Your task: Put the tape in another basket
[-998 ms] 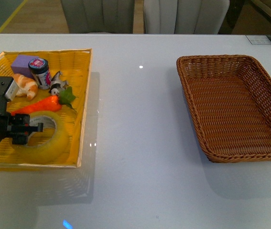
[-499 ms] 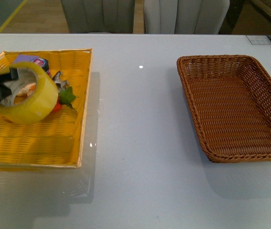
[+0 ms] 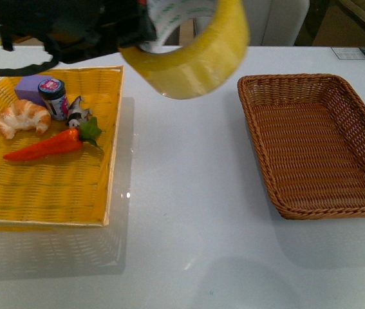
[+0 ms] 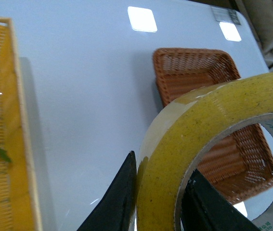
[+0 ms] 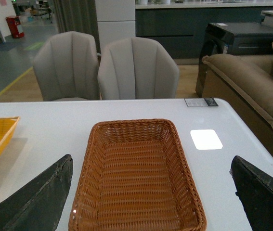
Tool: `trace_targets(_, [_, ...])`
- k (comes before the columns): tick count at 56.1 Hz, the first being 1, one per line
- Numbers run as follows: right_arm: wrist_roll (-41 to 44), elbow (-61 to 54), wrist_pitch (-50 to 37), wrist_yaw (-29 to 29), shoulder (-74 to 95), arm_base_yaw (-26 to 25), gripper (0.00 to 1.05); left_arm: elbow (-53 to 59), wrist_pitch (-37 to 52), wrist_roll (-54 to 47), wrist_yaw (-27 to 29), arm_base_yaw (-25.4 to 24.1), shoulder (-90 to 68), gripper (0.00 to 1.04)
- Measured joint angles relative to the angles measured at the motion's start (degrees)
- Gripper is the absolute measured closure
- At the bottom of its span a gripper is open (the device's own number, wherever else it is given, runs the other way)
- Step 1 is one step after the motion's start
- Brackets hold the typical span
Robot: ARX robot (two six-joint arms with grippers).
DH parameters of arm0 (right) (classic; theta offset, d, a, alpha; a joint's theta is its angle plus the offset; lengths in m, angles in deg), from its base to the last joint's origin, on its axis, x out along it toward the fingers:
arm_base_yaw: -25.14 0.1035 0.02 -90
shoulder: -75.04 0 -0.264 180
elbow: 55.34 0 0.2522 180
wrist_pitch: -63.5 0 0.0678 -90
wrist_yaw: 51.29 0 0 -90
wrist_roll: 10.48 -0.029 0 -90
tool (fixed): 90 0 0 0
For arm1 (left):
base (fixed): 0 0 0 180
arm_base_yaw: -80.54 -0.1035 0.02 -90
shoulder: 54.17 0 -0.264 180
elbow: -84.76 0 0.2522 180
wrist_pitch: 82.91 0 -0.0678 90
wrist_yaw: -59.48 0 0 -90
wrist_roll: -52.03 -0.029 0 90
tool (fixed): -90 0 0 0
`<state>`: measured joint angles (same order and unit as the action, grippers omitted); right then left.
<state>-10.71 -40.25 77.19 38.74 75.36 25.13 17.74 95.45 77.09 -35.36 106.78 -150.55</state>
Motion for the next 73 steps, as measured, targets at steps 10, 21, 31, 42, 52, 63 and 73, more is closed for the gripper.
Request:
trace_targets(10, [0.0,0.0,0.0,0.0,0.0,0.0,0.09,-0.5,-0.6,0.9,1.6,5.7,0.0,0.88])
trace_targets(21, [-13.9,8.0,19.3,1.4,12.8,1.3,0.09,-1.1,-1.4,1.7,2.7,7.7,0.0,0.88])
trace_targets(31, [-27.4,12.9,14.3,-4.2,23.6,3.3,0.09,-1.3,-2.1,1.8,3.1,8.5,0.0,0.89])
trace_targets(42, [-37.4,15.0,-2.6,-10.1,34.4,8.8,0.09,-1.3,-2.6,1.9,3.2,8.9,0.0,0.89])
trace_targets(52, [-42.0,15.0,-21.9,-9.3,51.9,18.5,0.09,-1.3,-3.9,2.0,2.4,9.2,0.4,0.89])
trace_targets(63, [-44.5,15.3,-32.9,-9.1,63.4,20.7,0.09,-1.3,-4.6,2.3,1.6,9.2,1.1,0.89])
trace_targets(73, [-46.5,16.3,-38.6,-9.4,70.2,20.8,0.09,-1.3,-4.7,2.6,1.1,9.2,1.2,0.89])
